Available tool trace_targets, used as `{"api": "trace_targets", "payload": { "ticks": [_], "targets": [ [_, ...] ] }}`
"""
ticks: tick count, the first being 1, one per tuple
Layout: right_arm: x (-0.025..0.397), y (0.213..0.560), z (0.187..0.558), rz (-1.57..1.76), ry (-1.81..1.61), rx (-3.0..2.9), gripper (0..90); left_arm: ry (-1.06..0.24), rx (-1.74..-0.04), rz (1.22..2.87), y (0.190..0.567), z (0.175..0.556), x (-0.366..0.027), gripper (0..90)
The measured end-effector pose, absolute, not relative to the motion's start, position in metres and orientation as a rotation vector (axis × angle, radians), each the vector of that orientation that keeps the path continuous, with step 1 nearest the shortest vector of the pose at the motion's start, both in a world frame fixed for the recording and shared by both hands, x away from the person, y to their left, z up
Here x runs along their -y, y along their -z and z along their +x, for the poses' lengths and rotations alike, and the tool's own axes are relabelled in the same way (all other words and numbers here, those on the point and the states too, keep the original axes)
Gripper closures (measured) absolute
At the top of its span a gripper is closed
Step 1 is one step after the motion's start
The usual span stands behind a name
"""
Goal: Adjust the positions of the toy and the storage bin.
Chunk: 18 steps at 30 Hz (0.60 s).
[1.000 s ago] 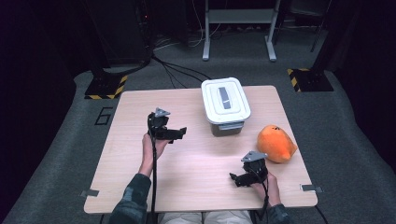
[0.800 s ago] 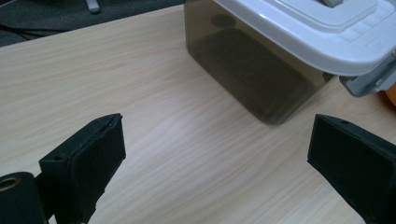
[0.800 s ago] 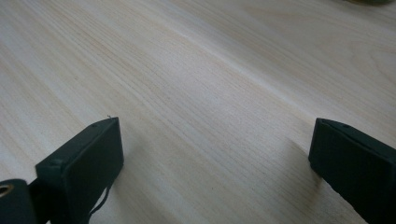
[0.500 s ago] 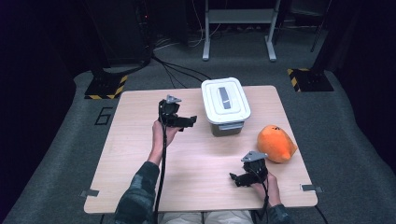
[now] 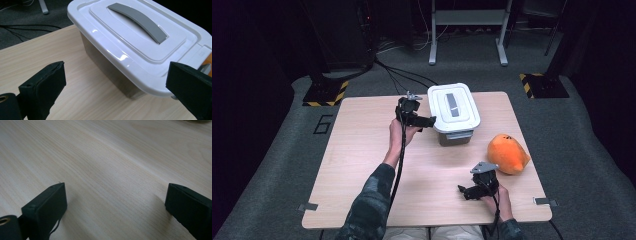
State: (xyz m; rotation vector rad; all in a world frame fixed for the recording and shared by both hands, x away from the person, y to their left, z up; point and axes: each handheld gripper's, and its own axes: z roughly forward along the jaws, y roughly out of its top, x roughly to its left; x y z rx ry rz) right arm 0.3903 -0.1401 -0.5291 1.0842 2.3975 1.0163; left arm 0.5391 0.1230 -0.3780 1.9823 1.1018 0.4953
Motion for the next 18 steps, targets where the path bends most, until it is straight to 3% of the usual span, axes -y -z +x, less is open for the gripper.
{"api": "trace_targets", "payload": {
  "ticks": [10,18],
  "targets": [
    [0.14,0.529,0.39,1.088,-1.02,-2.396,4.0,-0.52,-1.143,2.014,0.386,0.554,-0.099,13.8],
    [0.14,0.529,0.39,1.085,-1.022,-2.393,4.5,-0.521,-1.161,2.062,0.397,0.556,-0.088,17.1]
  ]
}}
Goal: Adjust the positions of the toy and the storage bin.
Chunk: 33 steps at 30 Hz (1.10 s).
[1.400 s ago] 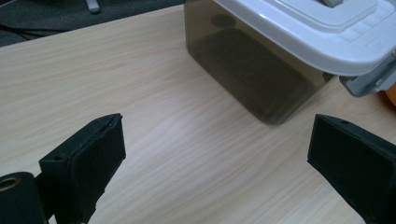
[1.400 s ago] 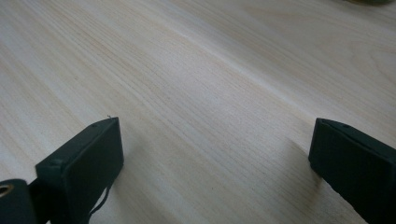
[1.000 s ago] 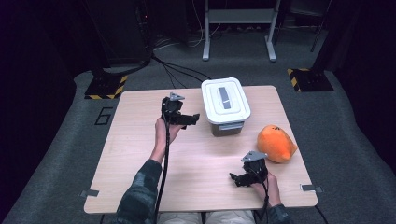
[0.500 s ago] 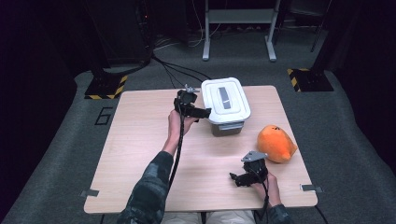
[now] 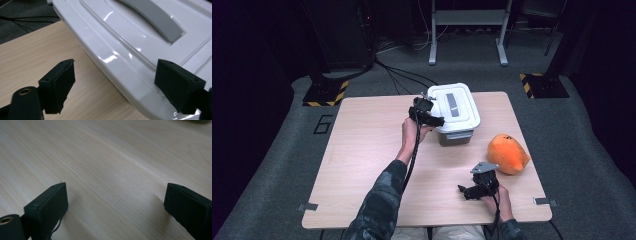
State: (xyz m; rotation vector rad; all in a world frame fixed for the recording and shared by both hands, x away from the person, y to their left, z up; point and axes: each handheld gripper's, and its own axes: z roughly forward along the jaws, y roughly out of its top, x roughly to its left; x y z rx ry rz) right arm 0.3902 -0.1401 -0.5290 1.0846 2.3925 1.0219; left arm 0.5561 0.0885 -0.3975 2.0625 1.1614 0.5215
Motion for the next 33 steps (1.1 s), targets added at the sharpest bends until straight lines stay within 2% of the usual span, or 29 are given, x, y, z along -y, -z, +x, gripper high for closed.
{"api": "trace_targets", "payload": {
  "ticks": [10,33],
  "targets": [
    [0.14,0.529,0.39,1.083,-1.022,-2.391,4.9,-0.544,-1.128,2.112,0.395,0.547,-0.095,21.6],
    [0.14,0.529,0.39,1.084,-1.018,-2.386,5.3,-0.534,-1.104,2.128,0.395,0.532,-0.119,21.7]
  ]
}}
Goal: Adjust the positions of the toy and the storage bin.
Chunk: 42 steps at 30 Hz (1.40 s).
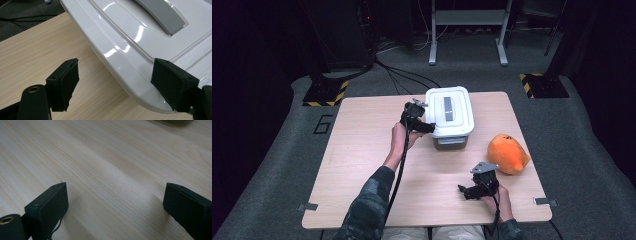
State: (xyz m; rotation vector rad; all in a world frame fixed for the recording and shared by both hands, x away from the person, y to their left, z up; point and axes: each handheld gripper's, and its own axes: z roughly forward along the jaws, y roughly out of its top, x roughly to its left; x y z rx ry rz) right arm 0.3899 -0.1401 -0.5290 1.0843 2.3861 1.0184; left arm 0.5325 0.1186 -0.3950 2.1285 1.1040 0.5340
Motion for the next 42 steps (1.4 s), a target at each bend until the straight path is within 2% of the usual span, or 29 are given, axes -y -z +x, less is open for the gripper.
{"api": "trace_targets", "payload": {
  "ticks": [30,35,42],
  "targets": [
    [0.14,0.529,0.39,1.079,-1.019,-2.39,5.7,-0.545,-1.063,2.107,0.395,0.495,-0.168,20.8],
    [0.141,0.529,0.39,1.08,-1.017,-2.387,5.9,-0.579,-1.037,2.07,0.385,0.493,-0.159,15.0],
    [0.141,0.529,0.39,1.089,-1.025,-2.385,6.5,-0.613,-1.041,2.03,0.37,0.51,-0.124,13.0]
  ]
}}
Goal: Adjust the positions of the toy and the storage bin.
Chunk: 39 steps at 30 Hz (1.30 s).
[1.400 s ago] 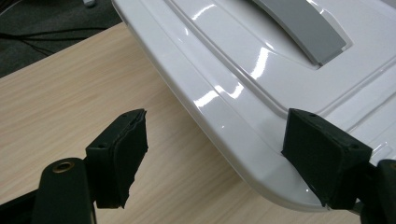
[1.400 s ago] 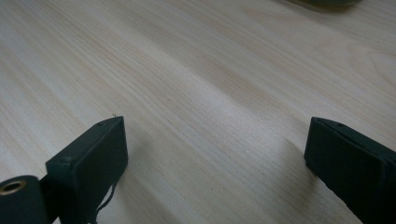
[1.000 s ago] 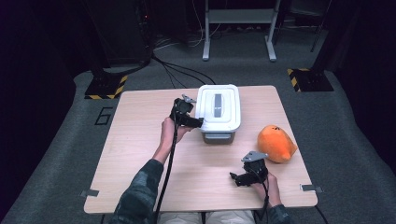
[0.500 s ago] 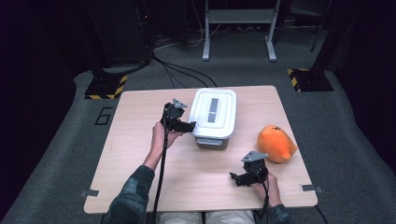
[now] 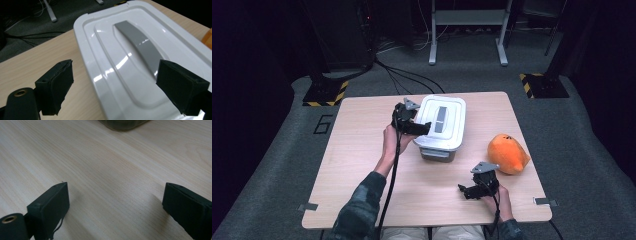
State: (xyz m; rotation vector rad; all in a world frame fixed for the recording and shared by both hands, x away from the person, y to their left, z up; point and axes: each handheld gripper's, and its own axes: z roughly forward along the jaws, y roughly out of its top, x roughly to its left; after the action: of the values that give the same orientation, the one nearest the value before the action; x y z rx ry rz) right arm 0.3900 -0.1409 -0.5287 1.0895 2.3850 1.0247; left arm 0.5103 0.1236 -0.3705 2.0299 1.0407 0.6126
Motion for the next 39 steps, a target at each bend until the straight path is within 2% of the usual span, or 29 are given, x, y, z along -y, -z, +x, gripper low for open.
{"api": "trace_targets", "payload": {
  "ticks": [11,15,17,18,20,23,28,33,35,39],
  "targets": [
    [0.141,0.528,0.39,1.089,-1.031,-2.387,7.6,-0.568,-1.119,2.038,0.388,0.546,-0.076,10.7],
    [0.142,0.528,0.39,1.088,-1.033,-2.387,7.8,-0.592,-1.153,2.044,0.391,0.551,-0.068,4.6],
    [0.142,0.528,0.39,1.087,-1.033,-2.386,7.9,-0.586,-1.148,2.056,0.391,0.552,-0.066,4.5],
    [0.142,0.529,0.39,1.086,-1.033,-2.385,7.9,-0.585,-1.143,2.067,0.392,0.552,-0.066,6.1],
    [0.142,0.529,0.39,1.086,-1.033,-2.385,7.9,-0.592,-1.14,2.082,0.392,0.551,-0.064,18.1],
    [0.142,0.529,0.39,1.087,-1.032,-2.384,8.1,-0.572,-1.127,2.085,0.392,0.551,-0.065,27.3],
    [0.142,0.529,0.39,1.087,-1.032,-2.383,8.2,-0.574,-1.114,2.087,0.391,0.547,-0.063,36.2],
    [0.142,0.529,0.39,1.087,-1.032,-2.383,8.2,-0.563,-1.097,2.081,0.391,0.545,-0.063,51.8],
    [0.141,0.529,0.39,1.087,-1.032,-2.383,8.2,-0.566,-1.09,2.085,0.391,0.543,-0.062,55.9],
    [0.141,0.529,0.39,1.088,-1.032,-2.383,8.2,-0.583,-1.081,2.096,0.391,0.542,-0.061,56.7]
  ]
}}
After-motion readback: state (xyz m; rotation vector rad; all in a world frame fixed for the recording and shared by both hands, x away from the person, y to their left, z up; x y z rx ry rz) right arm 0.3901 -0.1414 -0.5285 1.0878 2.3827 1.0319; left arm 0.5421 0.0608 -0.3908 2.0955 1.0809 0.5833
